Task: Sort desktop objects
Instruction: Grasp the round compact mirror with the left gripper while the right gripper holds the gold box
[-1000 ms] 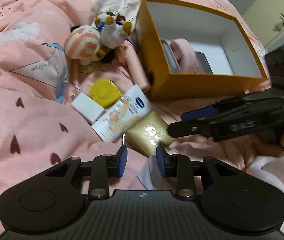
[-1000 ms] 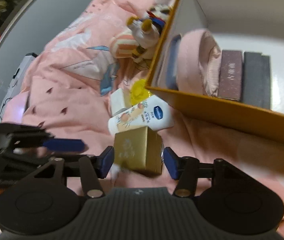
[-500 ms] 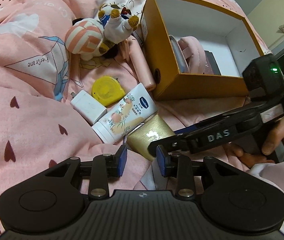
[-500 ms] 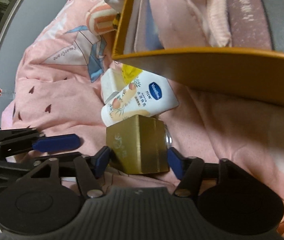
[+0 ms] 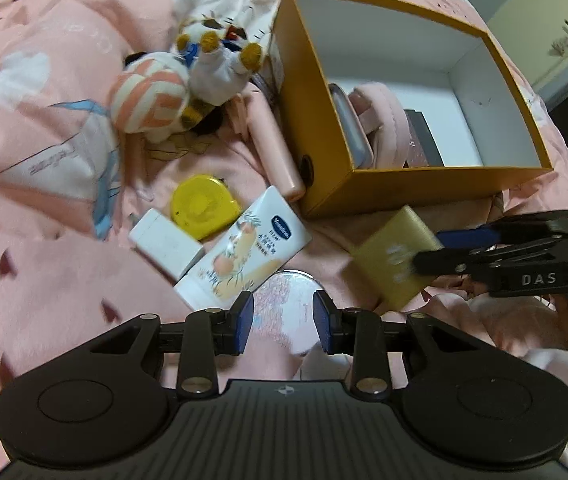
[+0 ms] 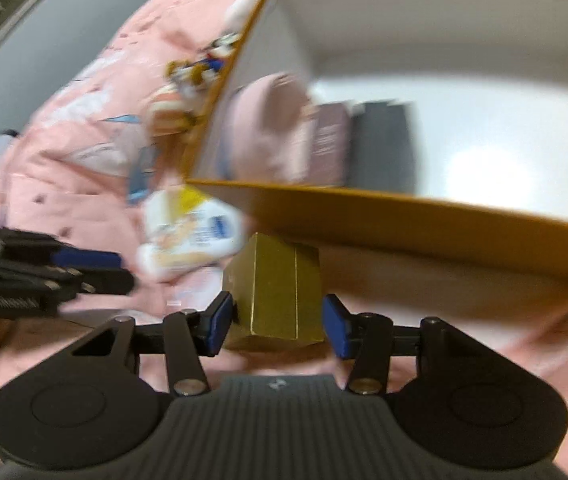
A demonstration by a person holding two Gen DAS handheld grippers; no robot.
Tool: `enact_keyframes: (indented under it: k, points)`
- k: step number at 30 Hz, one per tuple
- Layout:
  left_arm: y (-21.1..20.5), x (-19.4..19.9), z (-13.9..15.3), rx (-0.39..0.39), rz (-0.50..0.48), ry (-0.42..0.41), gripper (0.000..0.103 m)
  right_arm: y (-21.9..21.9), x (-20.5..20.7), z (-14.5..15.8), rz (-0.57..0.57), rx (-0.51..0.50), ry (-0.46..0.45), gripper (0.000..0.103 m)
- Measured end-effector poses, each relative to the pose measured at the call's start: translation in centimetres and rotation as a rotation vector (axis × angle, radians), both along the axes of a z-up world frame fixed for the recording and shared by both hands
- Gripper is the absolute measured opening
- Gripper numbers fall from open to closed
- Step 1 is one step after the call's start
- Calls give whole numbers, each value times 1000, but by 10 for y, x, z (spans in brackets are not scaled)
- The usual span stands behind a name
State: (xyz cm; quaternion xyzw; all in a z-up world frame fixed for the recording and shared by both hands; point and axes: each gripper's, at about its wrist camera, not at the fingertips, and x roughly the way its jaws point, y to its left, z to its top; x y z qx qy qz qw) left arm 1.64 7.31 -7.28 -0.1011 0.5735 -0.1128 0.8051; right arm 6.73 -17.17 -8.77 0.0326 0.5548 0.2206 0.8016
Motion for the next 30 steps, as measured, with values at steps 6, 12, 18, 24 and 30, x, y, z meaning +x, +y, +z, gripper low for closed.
enact_keyframes:
  k: [6,12,18,24,30]
  points:
    - [-10,25,-28,31,-34,121,40,-29,1,-9,-69,-14,27,52]
    - [-16,31,-52,38,-55,194,48,-36,-1,-9,-116,-73,-4,52]
    - [-18,38,-69,33,-57,259,53,-44,-2,-6,-140,-81,-14,52]
    - [-18,49,-80,-13,-58,332,61,-39,-6,1,-112,-78,-32,52]
    - [-18,54,-87,-52,-50,352,63,-37,-3,0,-106,-80,-23,52]
